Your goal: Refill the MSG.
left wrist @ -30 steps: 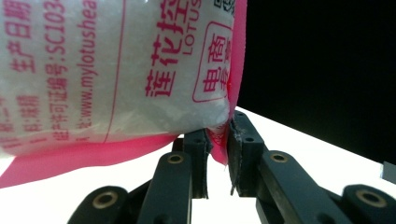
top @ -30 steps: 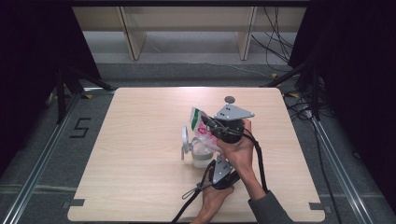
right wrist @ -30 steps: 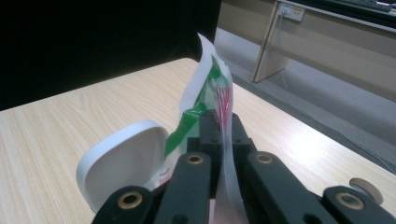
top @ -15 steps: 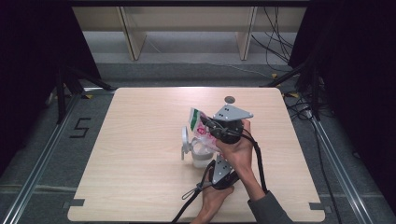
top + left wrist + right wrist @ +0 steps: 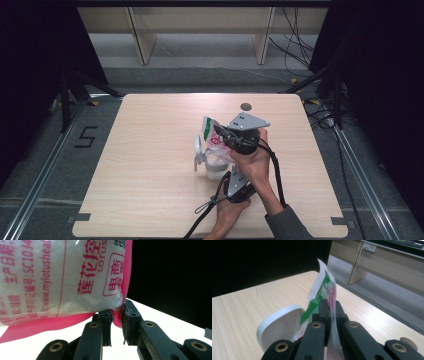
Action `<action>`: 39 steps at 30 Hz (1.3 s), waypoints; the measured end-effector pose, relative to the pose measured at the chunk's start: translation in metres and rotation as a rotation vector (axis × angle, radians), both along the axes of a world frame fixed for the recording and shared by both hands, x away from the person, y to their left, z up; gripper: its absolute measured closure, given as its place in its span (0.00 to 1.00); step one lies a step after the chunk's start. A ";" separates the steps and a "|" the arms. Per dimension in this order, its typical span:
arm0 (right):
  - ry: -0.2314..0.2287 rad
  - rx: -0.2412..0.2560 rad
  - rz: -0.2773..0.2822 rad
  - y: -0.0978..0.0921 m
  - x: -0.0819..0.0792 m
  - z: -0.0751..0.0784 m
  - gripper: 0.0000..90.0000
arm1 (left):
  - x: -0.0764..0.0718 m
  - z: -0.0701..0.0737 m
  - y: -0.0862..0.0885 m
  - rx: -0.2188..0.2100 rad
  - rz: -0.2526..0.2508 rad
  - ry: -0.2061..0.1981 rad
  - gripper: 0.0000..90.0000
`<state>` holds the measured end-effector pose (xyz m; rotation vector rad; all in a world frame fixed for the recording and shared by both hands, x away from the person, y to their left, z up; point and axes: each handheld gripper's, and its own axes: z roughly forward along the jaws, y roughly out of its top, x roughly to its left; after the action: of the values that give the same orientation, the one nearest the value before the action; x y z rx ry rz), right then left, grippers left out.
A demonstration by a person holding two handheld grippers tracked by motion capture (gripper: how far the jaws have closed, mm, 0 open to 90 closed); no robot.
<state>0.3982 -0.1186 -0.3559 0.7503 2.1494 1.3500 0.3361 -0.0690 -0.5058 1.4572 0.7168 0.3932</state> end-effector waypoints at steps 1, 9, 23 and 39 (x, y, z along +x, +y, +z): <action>-0.007 -0.001 -0.003 0.001 0.000 0.000 1.00 | 0.000 0.000 0.000 0.002 0.003 0.000 0.87; -0.014 -0.009 0.007 0.002 -0.001 0.000 1.00 | 0.001 0.000 0.000 -0.003 0.000 -0.002 0.87; -0.018 -0.002 0.003 0.001 0.000 0.000 1.00 | -0.001 0.001 0.001 0.007 0.003 0.002 0.87; -0.021 -0.004 0.004 0.002 0.000 0.000 1.00 | 0.000 0.001 0.000 0.002 0.005 -0.001 0.87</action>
<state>0.3979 -0.1165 -0.3560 0.7272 2.1375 1.3494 0.3358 -0.0686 -0.5050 1.4578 0.7196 0.3980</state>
